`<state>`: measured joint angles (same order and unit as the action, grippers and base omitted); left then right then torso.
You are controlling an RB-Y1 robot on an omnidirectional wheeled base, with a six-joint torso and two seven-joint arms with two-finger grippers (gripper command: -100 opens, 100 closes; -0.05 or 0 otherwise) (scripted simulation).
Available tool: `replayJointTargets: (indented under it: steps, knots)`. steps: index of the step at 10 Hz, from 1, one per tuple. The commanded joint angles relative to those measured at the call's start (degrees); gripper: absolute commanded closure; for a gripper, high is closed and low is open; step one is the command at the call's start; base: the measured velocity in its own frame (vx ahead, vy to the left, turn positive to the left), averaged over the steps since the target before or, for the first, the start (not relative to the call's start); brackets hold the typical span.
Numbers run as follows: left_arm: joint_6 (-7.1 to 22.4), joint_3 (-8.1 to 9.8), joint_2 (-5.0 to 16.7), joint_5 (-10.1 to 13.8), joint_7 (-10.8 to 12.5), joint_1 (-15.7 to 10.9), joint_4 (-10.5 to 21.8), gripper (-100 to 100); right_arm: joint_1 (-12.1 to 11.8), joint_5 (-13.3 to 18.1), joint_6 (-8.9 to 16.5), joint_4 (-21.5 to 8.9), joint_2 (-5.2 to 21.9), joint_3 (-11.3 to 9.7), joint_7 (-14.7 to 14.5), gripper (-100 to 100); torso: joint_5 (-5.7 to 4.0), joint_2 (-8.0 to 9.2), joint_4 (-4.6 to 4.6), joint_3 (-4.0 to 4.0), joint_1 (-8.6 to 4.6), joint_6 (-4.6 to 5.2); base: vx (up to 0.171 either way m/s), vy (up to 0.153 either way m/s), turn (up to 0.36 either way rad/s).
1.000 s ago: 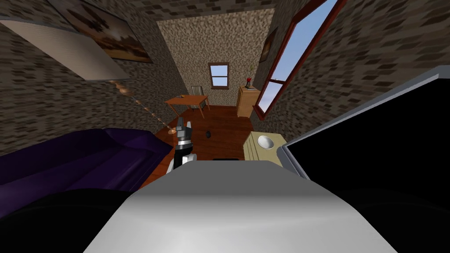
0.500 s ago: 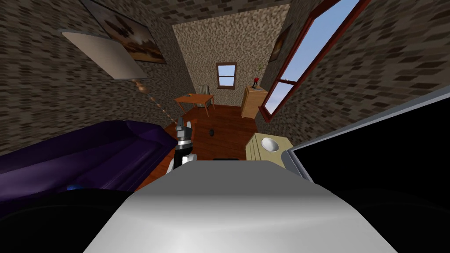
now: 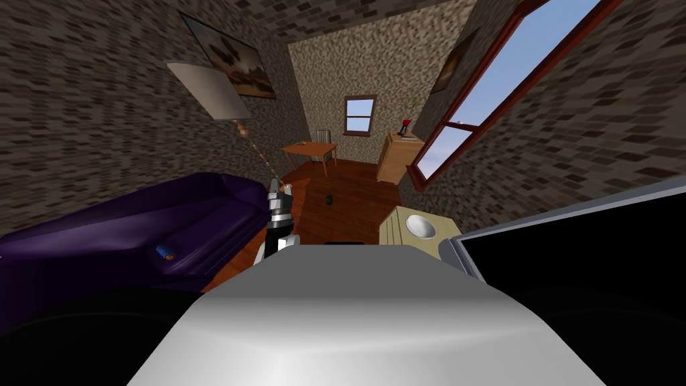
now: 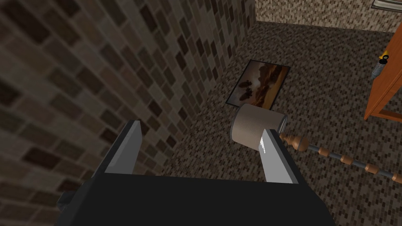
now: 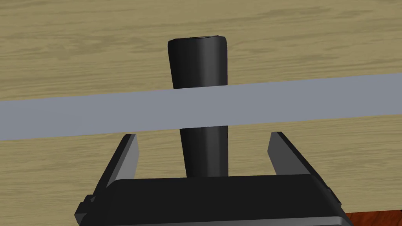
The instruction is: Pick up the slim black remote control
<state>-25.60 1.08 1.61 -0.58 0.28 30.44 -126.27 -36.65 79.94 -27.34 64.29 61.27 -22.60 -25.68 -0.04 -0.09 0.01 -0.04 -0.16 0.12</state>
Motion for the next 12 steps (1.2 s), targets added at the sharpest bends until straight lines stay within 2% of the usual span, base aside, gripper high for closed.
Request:
replayJointTargets:
  steps: [1,2,3,5,6,7,11,12]
  knots:
    - [0.0,0.00,0.0,0.0,0.0,0.0,0.0,0,0.0,0.0,0.0,0.0,0.0,0.0,0.0,-100,0.00,0.00,0.00,0.00,0.00,0.00,-0.013,0.002,0.035]
    - [0.0,0.01,0.0,0.0,0.0,0.0,0.0,0,0.0,0.1,0.1,-0.1,0.0,-0.1,-0.1,0,-0.01,-0.05,-0.01,-0.03,-0.01,0.04,0.000,0.000,0.000]
    - [0.0,0.01,0.0,0.0,0.0,0.0,0.0,0,0.5,0.3,1.2,-1.4,-1.7,-0.8,-0.5,-100,-0.01,-0.09,-0.02,-0.05,-0.02,0.03,-0.005,-0.019,0.067]
    - [0.0,0.01,0.0,0.0,0.0,0.0,0.0,0,1.2,0.6,2.5,-3.1,-3.8,-1.7,-1.0,-100,-0.02,-0.10,-0.02,-0.06,-0.02,0.03,-0.005,0.006,0.019]
    - [0.0,0.00,0.0,0.0,0.0,0.0,0.0,0,1.1,0.7,2.2,-2.6,-3.3,-1.6,-0.5,-100,-0.02,-0.09,-0.02,-0.05,0.00,0.04,0.000,0.000,0.000]
    - [0.0,0.01,0.0,0.0,0.0,0.0,0.0,0,1.1,0.7,2.4,-2.7,-3.5,-1.6,-0.7,100,0.00,-0.10,-0.02,-0.06,-0.01,0.03,0.000,0.000,0.000]
    - [0.0,0.01,0.0,0.0,0.0,0.0,0.0,0,1.2,0.7,2.4,-2.7,-3.4,-1.6,-0.8,100,-0.07,-0.07,-0.03,-0.04,-0.05,0.11,0.001,0.000,0.003]
    - [0.0,0.01,0.0,0.0,0.0,0.0,0.0,0,1.2,0.7,2.4,-2.7,-3.4,-1.6,-0.8,0,-0.07,-0.07,-0.03,-0.04,-0.05,0.12,0.000,0.000,0.000]
